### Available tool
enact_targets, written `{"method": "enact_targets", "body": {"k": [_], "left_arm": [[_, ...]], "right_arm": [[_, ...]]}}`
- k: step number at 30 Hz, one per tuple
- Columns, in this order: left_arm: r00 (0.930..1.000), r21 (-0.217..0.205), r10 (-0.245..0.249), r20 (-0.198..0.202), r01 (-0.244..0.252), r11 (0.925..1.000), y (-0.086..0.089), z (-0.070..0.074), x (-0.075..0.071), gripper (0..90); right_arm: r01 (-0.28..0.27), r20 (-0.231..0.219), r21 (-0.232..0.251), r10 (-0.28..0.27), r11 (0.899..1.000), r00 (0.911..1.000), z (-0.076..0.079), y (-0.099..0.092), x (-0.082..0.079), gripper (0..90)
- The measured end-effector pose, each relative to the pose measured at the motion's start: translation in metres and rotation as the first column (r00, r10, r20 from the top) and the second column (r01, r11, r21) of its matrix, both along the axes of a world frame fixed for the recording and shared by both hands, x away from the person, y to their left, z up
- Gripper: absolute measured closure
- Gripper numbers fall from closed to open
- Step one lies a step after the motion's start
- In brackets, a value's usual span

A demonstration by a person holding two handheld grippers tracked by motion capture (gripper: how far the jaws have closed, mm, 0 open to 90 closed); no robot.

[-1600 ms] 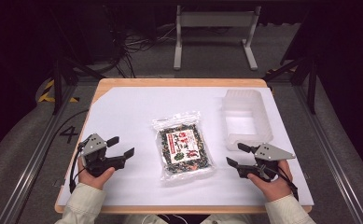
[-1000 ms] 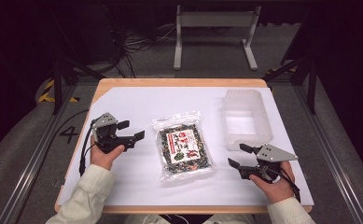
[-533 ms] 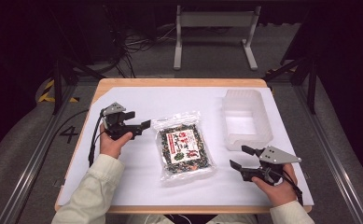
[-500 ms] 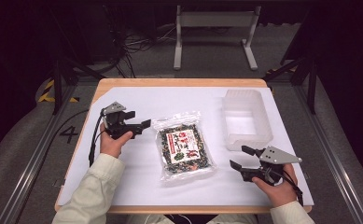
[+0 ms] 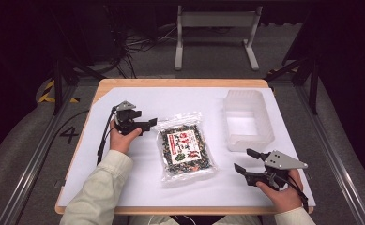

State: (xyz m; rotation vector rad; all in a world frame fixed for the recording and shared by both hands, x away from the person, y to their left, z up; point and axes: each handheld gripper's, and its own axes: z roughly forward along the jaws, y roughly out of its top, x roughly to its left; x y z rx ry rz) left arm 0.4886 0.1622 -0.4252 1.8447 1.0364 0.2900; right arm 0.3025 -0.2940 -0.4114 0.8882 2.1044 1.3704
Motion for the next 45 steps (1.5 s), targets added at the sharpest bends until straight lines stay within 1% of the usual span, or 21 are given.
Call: {"method": "enact_targets", "body": {"k": [1, 2, 3, 6, 9, 12, 14, 16, 19, 21, 22, 25, 26, 28, 31, 35, 38, 40, 41, 44, 45], "left_arm": [[0.9999, -0.005, 0.004, -0.01, -0.004, 1.0, 0.0, -0.001, 0.0, 15.0], [1.0, -0.002, 0.005, -0.006, -0.005, 1.0, 0.0, -0.003, 0.002, 15.1], [0.9999, -0.006, 0.005, -0.013, -0.006, 1.0, -0.001, -0.004, 0.003, 15.3], [0.9998, 0.014, -0.008, -0.016, 0.008, 0.9999, -0.006, -0.009, 0.004, 16.0], [0.9996, 0.016, -0.009, -0.027, 0.01, 0.9998, -0.009, -0.015, 0.007, 17.3], [0.9991, 0.019, -0.008, -0.041, 0.009, 0.9998, -0.009, -0.019, 0.01, 17.8], [0.999, 0.017, -0.011, -0.043, 0.012, 0.9998, -0.009, -0.02, 0.01, 18.2], [0.9983, 0.008, -0.019, -0.055, 0.02, 0.9998, -0.01, -0.022, 0.01, 18.2], [0.9973, 0.019, -0.028, -0.068, 0.03, 0.9994, -0.012, -0.024, 0.01, 18.5], [0.9967, 0.014, -0.032, -0.074, 0.034, 0.9993, -0.013, -0.024, 0.01, 19.3], [0.9951, 0.003, -0.044, -0.088, 0.045, 0.999, -0.013, -0.026, 0.01, 19.6], [0.9948, 0.013, -0.05, -0.088, 0.052, 0.9986, -0.014, -0.027, 0.011, 20.3], [0.9936, 0.013, -0.06, -0.095, 0.062, 0.998, -0.015, -0.027, 0.01, 21.1], [0.9934, 0.018, -0.062, -0.097, 0.064, 0.9978, -0.016, -0.028, 0.01, 23.8], [0.9911, 0.023, -0.069, -0.114, 0.072, 0.9971, -0.016, -0.029, 0.01, 26.4], [0.9895, 0.036, -0.063, -0.13, 0.068, 0.9971, -0.018, -0.03, 0.01, 28.4], [0.9881, 0.039, -0.078, -0.133, 0.084, 0.9957, -0.019, -0.03, 0.01, 32.7], [0.9865, 0.036, -0.081, -0.142, 0.087, 0.9956, -0.02, -0.03, 0.009, 37.7], [0.9863, 0.045, -0.087, -0.14, 0.094, 0.9945, -0.02, -0.03, 0.009, 39.1], [0.985, 0.046, -0.101, -0.139, 0.109, 0.993, -0.023, -0.03, 0.008, 45.2], [0.9859, 0.06, -0.107, -0.129, 0.115, 0.9915, -0.022, -0.03, 0.009, 45.8]], "right_arm": [[0.003, 0.0, 0.004, -0.003, 1.0, 1.0, 0.0, -0.001, -0.001, 27.9], [0.004, -0.001, 0.002, -0.004, 1.0, 1.0, 0.0, -0.001, -0.001, 27.9], [0.007, -0.002, -0.001, -0.007, 1.0, 1.0, -0.001, -0.002, -0.001, 27.9], [0.007, -0.005, -0.005, -0.007, 1.0, 1.0, -0.002, -0.001, -0.002, 27.9], [0.008, 0.002, -0.022, -0.008, 1.0, 1.0, -0.003, -0.001, -0.004, 27.9], [0.008, 0.0, -0.022, -0.008, 1.0, 1.0, -0.003, -0.001, -0.006, 27.8], [0.009, 0.002, -0.022, -0.009, 1.0, 1.0, -0.003, -0.001, -0.006, 27.7], [0.009, 0.001, -0.023, -0.009, 1.0, 1.0, -0.003, -0.001, -0.005, 27.5], [0.007, 0.0, -0.023, -0.007, 1.0, 1.0, -0.003, 0.0, -0.006, 27.3], [0.005, 0.003, -0.025, -0.005, 1.0, 1.0, -0.003, 0.0, -0.006, 27.2], [0.003, 0.002, -0.026, -0.003, 1.0, 1.0, -0.003, 0.0, -0.006, 27.2], [0.003, 0.003, -0.025, -0.003, 1.0, 1.0, -0.003, 0.0, -0.006, 27.2], [0.003, 0.003, -0.023, -0.003, 1.0, 1.0, -0.003, 0.0, -0.006, 27.2], [0.001, 0.002, -0.023, -0.001, 1.0, 1.0, -0.003, 0.001, -0.006, 27.1], [-0.003, 0.004, -0.027, 0.003, 1.0, 1.0, -0.003, 0.002, -0.005, 27.1], [0.001, 0.001, -0.02, -0.001, 1.0, 1.0, -0.003, 0.002, -0.006, 26.7], [0.001, 0.001, -0.018, -0.001, 1.0, 1.0, -0.003, 0.002, -0.006, 26.6], [0.002, 0.0, -0.019, -0.002, 1.0, 1.0, -0.003, 0.002, -0.006, 26.6], [0.001, -0.001, -0.02, -0.001, 1.0, 1.0, -0.003, 0.002, -0.006, 26.5], [0.0, -0.001, -0.019, 0.0, 1.0, 1.0, -0.003, 0.002, -0.006, 26.3], [-0.001, -0.002, -0.017, 0.001, 1.0, 1.0, -0.003, 0.002, -0.006, 26.3]]}}
